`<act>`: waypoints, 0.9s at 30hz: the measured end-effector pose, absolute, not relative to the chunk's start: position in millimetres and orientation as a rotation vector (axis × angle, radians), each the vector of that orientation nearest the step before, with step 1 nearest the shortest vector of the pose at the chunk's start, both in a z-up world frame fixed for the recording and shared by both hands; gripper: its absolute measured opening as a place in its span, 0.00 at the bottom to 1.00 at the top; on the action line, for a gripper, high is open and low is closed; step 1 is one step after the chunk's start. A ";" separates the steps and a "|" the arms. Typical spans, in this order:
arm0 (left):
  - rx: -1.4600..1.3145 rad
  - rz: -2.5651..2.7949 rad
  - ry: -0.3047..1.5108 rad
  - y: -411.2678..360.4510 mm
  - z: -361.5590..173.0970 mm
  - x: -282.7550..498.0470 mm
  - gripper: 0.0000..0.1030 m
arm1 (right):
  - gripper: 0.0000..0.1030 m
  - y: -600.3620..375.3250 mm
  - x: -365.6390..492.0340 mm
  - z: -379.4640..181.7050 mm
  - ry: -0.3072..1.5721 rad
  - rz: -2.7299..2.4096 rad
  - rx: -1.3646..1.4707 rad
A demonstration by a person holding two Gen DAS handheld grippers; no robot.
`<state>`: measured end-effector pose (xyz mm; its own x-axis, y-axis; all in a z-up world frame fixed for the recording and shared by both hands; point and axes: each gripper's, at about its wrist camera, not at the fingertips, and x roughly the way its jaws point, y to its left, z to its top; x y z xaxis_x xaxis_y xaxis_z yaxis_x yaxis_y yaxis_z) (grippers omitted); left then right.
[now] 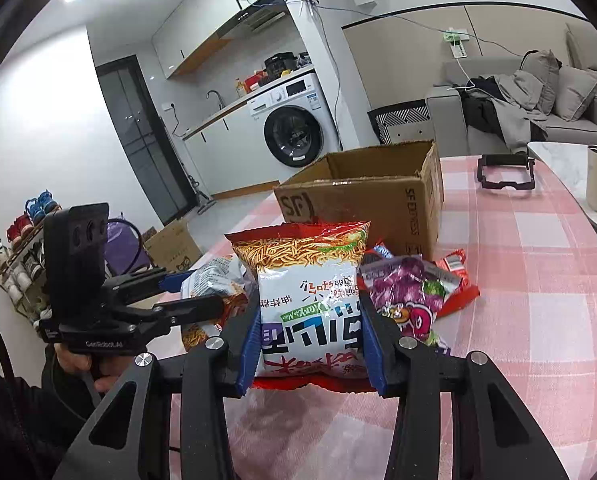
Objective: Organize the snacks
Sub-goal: 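Lift the white noodle-snack bag with the left tool over the box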
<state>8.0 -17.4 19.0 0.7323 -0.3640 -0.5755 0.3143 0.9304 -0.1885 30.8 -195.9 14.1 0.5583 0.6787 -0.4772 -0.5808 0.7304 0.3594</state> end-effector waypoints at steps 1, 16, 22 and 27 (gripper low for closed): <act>-0.085 -0.365 0.646 -16.5 21.0 8.2 0.55 | 0.43 -195.8 32.3 16.0 0.626 0.741 0.171; -0.161 -0.262 0.586 6.5 48.3 22.7 0.55 | 0.43 -190.5 49.4 37.4 0.579 0.688 0.223; -0.176 -0.236 0.567 11.2 60.3 38.2 0.55 | 0.43 -185.5 55.6 44.9 0.578 0.663 0.230; -0.175 -0.210 0.555 12.0 68.1 50.6 0.55 | 0.43 -182.9 60.4 53.3 0.559 0.658 0.237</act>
<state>50.6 12.0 68.1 0.8294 -0.2435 -0.5028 0.1495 0.9639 -0.2202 60.4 -182.9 53.3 0.6513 0.6357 -0.4144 -0.5118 0.7712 0.3786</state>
